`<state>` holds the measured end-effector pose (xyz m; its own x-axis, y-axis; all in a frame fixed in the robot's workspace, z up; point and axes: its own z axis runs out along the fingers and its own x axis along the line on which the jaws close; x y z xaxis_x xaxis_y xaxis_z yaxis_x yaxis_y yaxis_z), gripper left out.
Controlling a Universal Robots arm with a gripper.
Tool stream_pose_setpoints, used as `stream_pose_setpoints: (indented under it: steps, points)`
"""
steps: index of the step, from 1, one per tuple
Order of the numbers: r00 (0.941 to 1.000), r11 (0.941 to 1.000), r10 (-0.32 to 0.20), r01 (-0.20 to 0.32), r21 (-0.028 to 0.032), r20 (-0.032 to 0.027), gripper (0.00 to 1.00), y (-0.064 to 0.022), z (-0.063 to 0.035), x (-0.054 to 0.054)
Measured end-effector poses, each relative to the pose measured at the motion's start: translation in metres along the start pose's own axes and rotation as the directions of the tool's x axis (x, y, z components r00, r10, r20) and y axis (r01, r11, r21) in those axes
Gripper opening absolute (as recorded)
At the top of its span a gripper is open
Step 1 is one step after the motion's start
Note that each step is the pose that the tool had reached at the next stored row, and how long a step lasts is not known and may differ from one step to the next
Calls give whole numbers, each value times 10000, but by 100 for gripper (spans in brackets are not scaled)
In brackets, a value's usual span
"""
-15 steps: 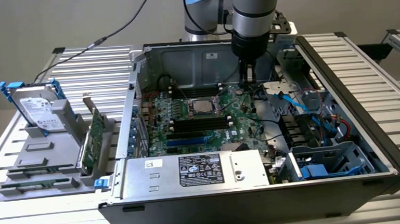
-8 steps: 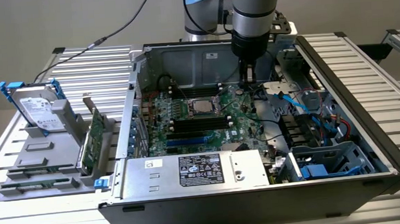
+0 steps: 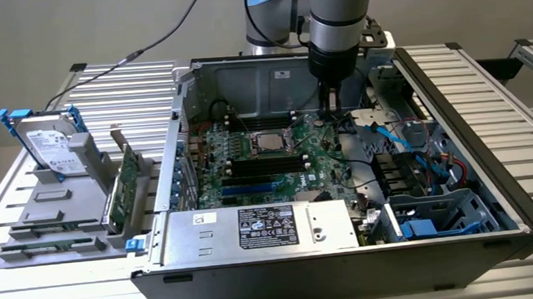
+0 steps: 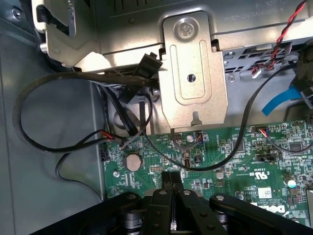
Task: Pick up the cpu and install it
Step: 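Close the cpu cover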
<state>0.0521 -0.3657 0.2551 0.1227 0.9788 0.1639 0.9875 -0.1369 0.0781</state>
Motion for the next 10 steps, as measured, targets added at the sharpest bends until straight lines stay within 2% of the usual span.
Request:
stream_pose_setpoints:
  steps: [5, 10]
  points:
    - [10000, 10000, -9, 9, -16, 67, 11, -4, 52, -9]
    - [10000, 10000, -8, 8, -16, 67, 11, -4, 54, -9]
